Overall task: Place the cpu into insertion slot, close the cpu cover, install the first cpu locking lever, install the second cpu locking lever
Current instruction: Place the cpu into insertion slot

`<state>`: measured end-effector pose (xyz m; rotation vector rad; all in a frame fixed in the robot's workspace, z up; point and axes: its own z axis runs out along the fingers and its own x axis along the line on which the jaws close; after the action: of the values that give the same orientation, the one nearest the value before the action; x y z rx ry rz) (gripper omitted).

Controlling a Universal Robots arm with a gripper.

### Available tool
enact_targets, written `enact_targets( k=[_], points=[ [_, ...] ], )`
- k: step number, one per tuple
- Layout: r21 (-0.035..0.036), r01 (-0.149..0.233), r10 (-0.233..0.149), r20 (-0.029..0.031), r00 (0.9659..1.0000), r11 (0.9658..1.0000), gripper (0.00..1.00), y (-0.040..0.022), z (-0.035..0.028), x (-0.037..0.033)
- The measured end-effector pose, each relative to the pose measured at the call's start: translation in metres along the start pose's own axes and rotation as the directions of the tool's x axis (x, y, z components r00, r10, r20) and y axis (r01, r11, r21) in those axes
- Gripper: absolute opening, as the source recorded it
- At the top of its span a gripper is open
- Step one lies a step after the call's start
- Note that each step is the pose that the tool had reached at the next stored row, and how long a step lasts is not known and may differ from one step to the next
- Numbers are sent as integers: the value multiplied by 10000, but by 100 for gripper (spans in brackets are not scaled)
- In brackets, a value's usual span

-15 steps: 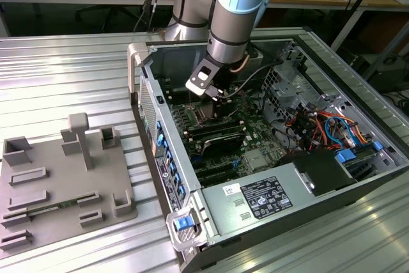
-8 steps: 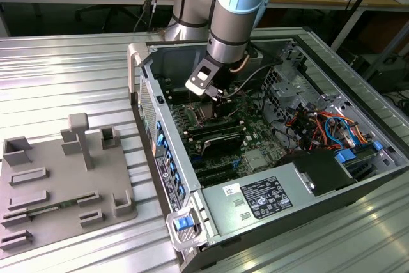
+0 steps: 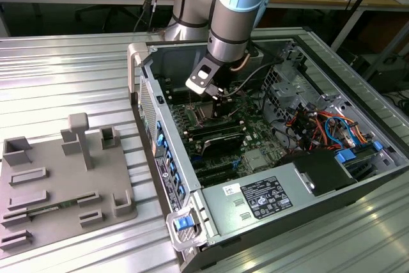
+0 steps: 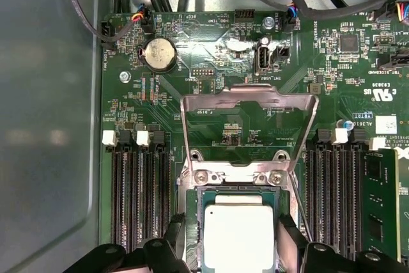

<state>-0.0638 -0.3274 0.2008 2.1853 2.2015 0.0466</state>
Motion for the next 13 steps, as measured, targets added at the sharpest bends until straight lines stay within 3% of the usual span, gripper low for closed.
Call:
enact_targets(
  k=[13],
  points=[
    [0, -1, 1, 1, 10000, 10000, 68, -13, -6, 3]
  ],
)
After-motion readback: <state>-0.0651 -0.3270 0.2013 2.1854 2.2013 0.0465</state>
